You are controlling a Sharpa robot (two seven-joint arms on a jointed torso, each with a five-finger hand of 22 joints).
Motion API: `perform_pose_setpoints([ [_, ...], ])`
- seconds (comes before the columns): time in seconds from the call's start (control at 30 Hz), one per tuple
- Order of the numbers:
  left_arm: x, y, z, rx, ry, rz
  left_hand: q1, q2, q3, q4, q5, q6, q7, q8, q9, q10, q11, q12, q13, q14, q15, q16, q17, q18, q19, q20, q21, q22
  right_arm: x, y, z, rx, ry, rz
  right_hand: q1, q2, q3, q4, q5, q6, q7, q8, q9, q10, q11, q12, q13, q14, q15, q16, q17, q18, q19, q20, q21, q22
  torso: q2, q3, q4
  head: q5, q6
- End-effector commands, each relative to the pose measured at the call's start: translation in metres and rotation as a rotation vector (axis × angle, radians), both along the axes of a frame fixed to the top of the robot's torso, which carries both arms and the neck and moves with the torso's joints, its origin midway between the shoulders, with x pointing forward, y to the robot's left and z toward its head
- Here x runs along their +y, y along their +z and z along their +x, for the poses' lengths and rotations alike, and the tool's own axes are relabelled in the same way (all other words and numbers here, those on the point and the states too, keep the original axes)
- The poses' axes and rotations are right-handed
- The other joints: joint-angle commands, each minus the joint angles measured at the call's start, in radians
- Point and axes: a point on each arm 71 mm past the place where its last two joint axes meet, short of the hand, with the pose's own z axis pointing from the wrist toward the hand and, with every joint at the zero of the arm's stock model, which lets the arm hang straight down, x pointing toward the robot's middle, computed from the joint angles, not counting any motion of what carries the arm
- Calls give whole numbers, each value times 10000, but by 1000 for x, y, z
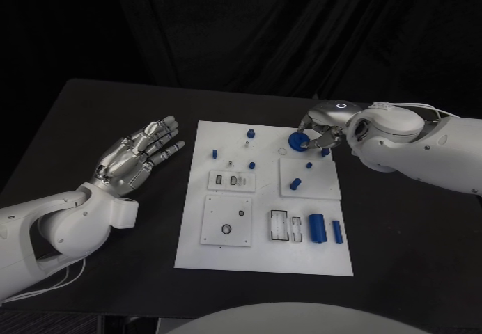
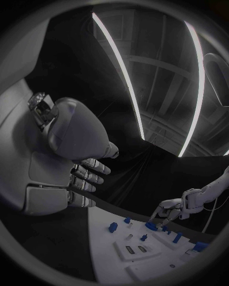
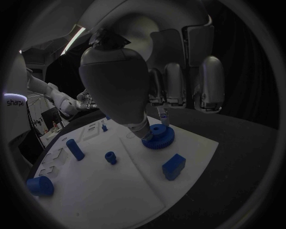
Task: Assemble the parts on the task board
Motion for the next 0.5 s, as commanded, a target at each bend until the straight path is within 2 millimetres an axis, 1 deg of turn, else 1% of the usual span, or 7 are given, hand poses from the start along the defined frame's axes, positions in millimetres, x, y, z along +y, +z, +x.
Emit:
perform_pose_setpoints([
  [0.03, 0, 4, -1, -429, 26, -340, 103, 20, 65, 12, 62, 55, 24, 6, 9, -10, 77, 36, 17, 3, 88, 68, 12, 171, -7, 69, 58, 17, -1, -8, -3, 10, 138, -4, 315, 209, 113, -259, 390, 510, -209, 548, 728, 1056, -113, 25, 2632, 1036, -90, 29, 2632, -66, 29, -105, -4, 2033, 3, 0, 6, 3, 7],
  [0.07, 1, 4, -1, -425, 35, -334, 103, 20, 65, 12, 62, 55, 24, 6, 9, -10, 77, 36, 17, 3, 88, 68, 12, 171, -7, 69, 58, 17, -1, -7, -3, -85, 210, 78, 358, 248, 139, -356, 598, 568, -199, 762, 942, 1056, -116, 25, 2632, 1036, -98, 29, 2632, -73, 54, -120, 13, 2053, 5, 0, 7, -8, 32],
  [0.1, 1, 4, -1, -422, 43, -330, 103, 20, 65, 12, 62, 55, 24, 6, 9, -10, 77, 36, 17, 3, 88, 68, 12, 171, -7, 69, 58, 17, -1, -6, -4, -160, 272, 146, 366, 265, 147, -391, 661, 573, -198, 851, 1036, 1056, -117, 25, 2632, 1036, -100, 29, 2632, -76, 65, -124, 20, 2061, 3, 0, 3, -10, 59],
  [0.13, 2, 4, -1, -420, 56, -324, 103, 20, 65, 12, 62, 55, 24, 6, 9, -10, 77, 36, 17, 3, 88, 68, 12, 171, -7, 69, 58, 17, 0, -5, -5, -247, 352, 228, 372, 296, 156, -456, 751, 586, -197, 1043, 1230, 1056, -120, 25, 2632, 1036, -102, 29, 2632, -81, 83, -130, 30, 2075, 3, -1, 3, -14, 87],
  [0.27, 4, 4, -1, -417, 99, -304, 103, 20, 65, 12, 62, 55, 24, 6, 9, -10, 77, 36, 17, 3, 88, 68, 12, 171, -7, 69, 58, 17, 1, -2, -11, -480, 577, 488, 348, 360, 161, -583, 838, 494, -197, 1554, 1771, 1056, -124, 25, 2632, 1036, -118, 29, 2632, -108, 178, -140, 101, 2139, 2, 0, 0, -11, 127],
  [0.4, 4, 5, -2, -415, 109, -302, 107, 30, 81, 8, 69, 68, 31, 12, 11, 5, 88, 58, 20, 15, 100, 85, 16, 170, 0, 79, 63, 19, 6, 11, -18, -749, 827, 702, 266, 353, 136, -570, 807, 375, -199, 1700, 1956, 1056, -122, 25, 2632, 1036, -119, 29, 2632, -119, 217, -141, 130, 2164, -1, -1, -12, 22, 148],
  [0.5, 4, 4, -2, -412, 101, -304, 107, 30, 81, 8, 69, 68, 31, 12, 11, 5, 88, 58, 20, 15, 100, 85, 16, 170, 0, 79, 63, 19, 13, 22, -22, -942, 1073, 831, 205, 354, 128, -540, 834, 301, -192, 1757, 2039, 1056, -119, 25, 2632, 1036, -119, 29, 2632, -134, 264, -142, 171, 2192, -15, -8, -35, 65, 131],
])
